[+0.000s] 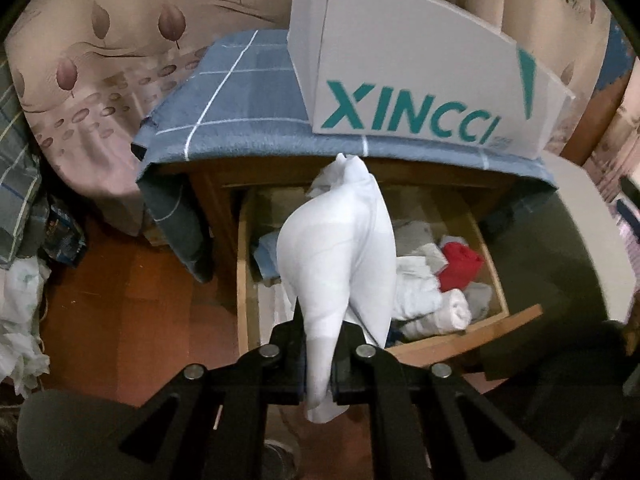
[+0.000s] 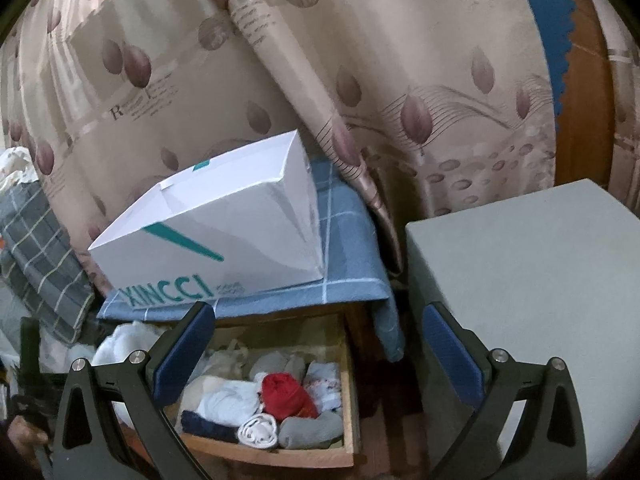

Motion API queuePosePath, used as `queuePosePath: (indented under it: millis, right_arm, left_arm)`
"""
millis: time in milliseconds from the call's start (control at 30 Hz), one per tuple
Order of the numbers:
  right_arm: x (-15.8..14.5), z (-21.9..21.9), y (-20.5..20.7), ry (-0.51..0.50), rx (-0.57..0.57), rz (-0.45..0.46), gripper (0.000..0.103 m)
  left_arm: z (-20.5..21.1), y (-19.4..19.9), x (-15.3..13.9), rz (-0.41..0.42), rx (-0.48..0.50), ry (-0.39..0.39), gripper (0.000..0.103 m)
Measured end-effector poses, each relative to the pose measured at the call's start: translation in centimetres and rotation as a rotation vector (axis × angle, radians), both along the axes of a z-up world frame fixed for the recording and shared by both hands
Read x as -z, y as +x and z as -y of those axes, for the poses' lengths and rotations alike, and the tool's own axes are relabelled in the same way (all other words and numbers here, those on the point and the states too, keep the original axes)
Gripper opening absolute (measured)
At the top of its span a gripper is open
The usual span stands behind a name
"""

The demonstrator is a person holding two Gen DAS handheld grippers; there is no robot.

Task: Take underwear out of drawer
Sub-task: 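Grasp the white underwear with the left tool and lift it, then carry the white underwear into the white shoe box and release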

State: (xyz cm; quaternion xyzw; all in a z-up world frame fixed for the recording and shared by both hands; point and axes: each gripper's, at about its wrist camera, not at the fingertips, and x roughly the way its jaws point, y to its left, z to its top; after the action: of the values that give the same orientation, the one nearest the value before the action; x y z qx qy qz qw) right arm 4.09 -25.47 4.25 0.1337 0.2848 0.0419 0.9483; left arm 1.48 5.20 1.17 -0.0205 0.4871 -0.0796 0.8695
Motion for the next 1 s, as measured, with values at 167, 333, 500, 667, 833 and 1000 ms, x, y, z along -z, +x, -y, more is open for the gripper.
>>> queuePosePath:
  millis: [167, 333, 500, 667, 833, 1000]
  right_arm:
    - [0.2, -2.0, 0.2, -0.070, -0.066, -0.015, 0.103]
    - [0.4, -2.6, 0.3, -0.098, -0.075, -0.029, 0.103]
    - [0.4, -2.7, 0.3, -0.096, -0.091, -0.034, 0.103]
    - [0.5, -3.4, 0.3, -0.115, -0.110, -0.039, 0.103]
    - [0.6, -3.6, 0.3, -0.118, -0.121, -0.040, 0.103]
    - [0.5, -3.5, 0.3, -0.110, -0.123, -0.041, 0.103]
  left_arm:
    - [0.1, -2.3, -2.3, 0.037, 0.019, -0.031, 0.007]
    - [0.0, -4.9, -6.3, 0.107, 0.038, -0.057, 0.007]
    - [-0.4, -7.1, -12.4, 0.221, 0.059, -0.086, 0.008]
    - [-0.3, -6.7, -19.1, 0.310, 0.088, -0.135, 0.008]
    - [0.7, -3.2, -24.2, 0.382, 0.119, -0.161, 0.008]
    - [3.1, 2.8, -25.4, 0.393, 0.142, -0.100, 0.008]
